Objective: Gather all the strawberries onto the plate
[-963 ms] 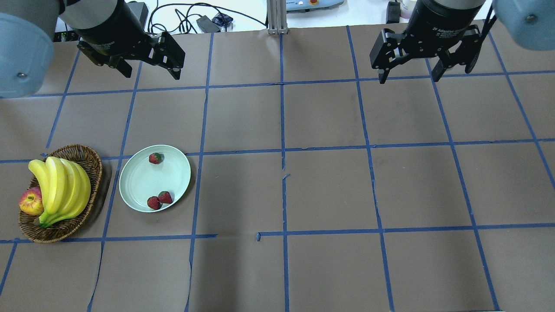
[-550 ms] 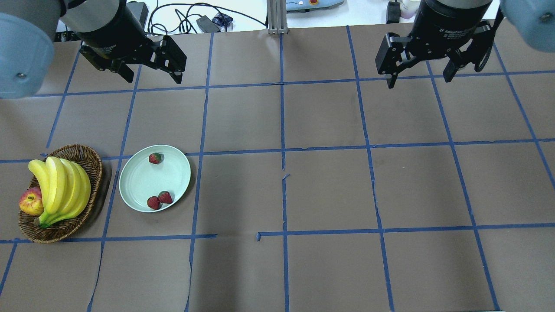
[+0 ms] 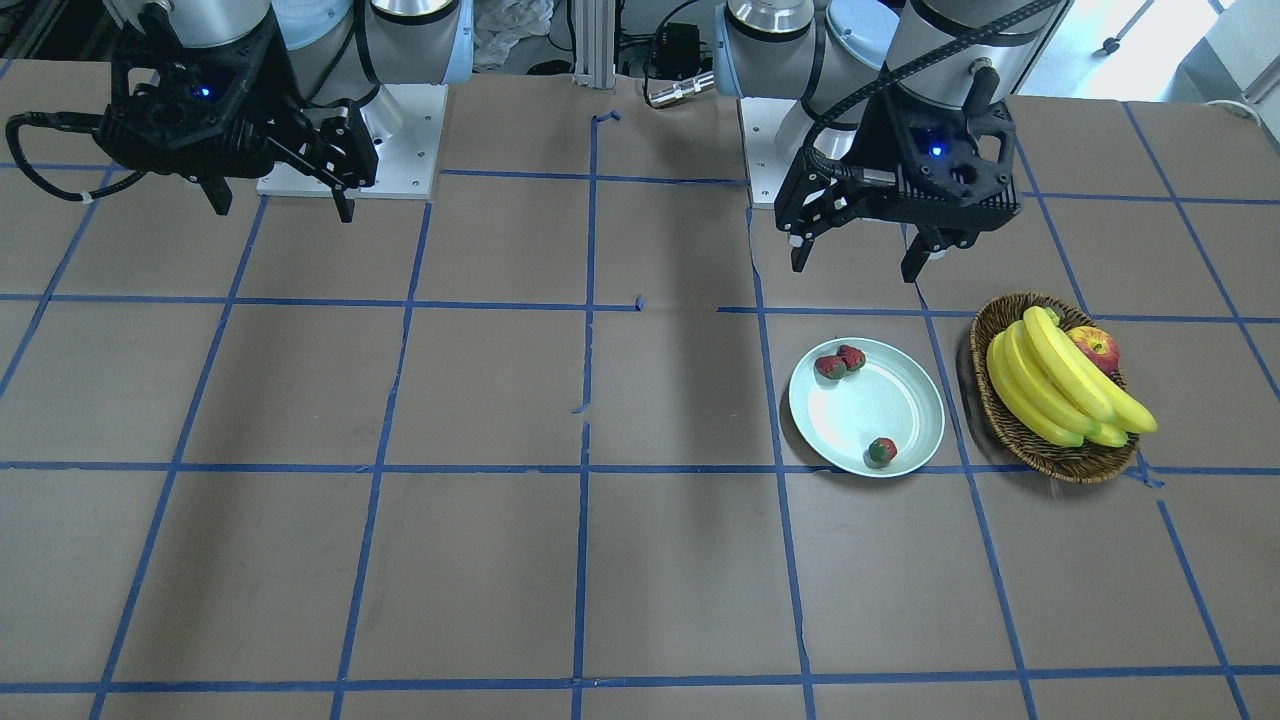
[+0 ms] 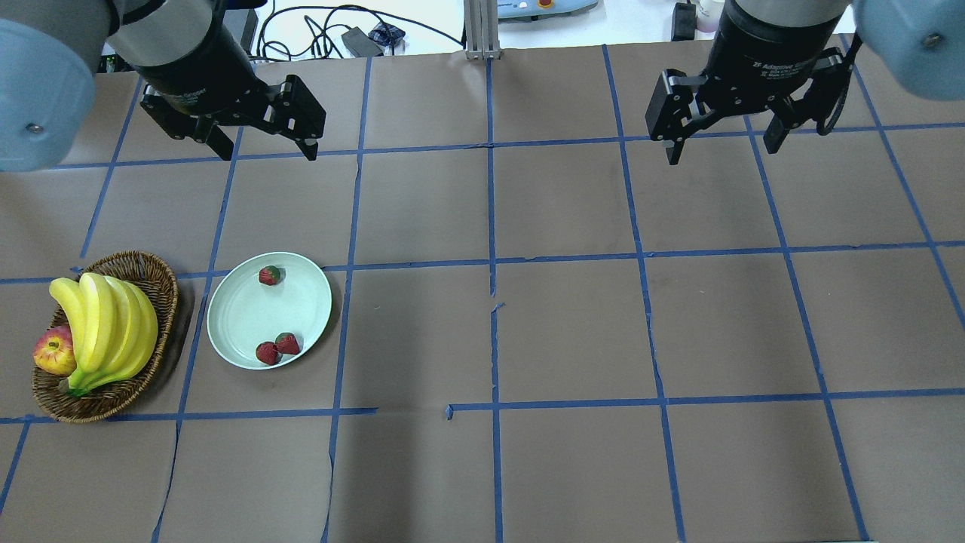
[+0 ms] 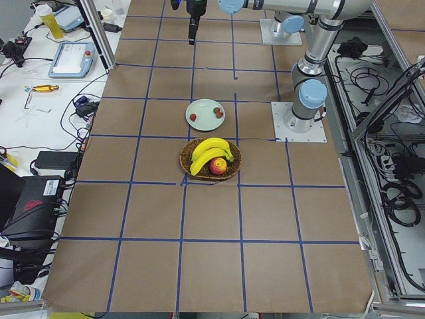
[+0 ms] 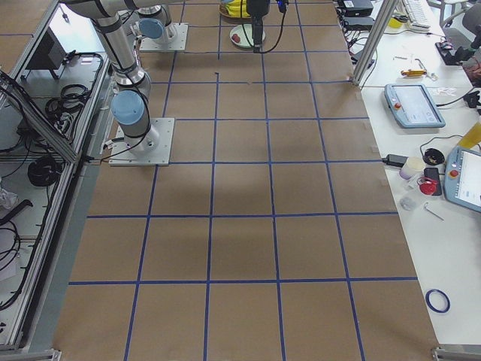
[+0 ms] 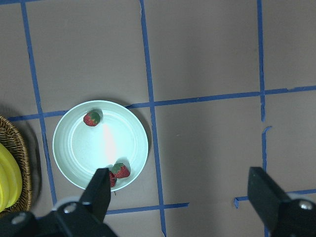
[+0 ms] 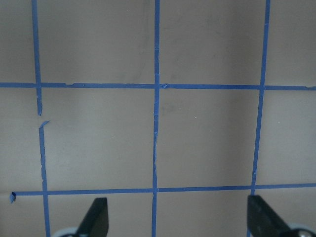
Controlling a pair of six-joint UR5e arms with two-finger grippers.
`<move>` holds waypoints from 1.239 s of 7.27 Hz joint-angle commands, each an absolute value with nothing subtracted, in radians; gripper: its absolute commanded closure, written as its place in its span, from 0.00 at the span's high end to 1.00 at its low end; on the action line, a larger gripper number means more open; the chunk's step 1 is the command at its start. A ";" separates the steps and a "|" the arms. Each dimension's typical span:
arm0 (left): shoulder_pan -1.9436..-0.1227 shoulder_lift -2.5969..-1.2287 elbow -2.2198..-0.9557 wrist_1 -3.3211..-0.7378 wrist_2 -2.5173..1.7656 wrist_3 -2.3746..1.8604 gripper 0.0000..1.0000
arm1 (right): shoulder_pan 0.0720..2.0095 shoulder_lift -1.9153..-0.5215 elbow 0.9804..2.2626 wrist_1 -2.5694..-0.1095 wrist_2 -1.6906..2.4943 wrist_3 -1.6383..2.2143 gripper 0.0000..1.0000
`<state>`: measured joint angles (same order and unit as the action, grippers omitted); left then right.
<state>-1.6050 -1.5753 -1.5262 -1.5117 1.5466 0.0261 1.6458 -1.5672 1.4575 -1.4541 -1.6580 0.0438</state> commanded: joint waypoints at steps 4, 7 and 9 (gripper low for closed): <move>-1.605 -1.568 -1.528 -1.526 1.548 0.028 1.00 | 1.698 -1.549 1.466 -1.499 -1.583 0.104 0.95; -1.605 -1.568 -1.529 -1.528 1.548 0.029 1.00 | 1.680 -1.548 1.465 -1.516 -1.589 0.103 0.95; -1.606 -1.562 -1.549 -1.528 1.549 0.031 1.00 | 1.667 -1.549 1.463 -1.516 -1.589 0.103 0.97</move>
<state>-1.6047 -1.5654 -1.5360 -1.5278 1.5482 0.0301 1.6743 -1.5486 1.4643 -1.5145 -1.5882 0.1029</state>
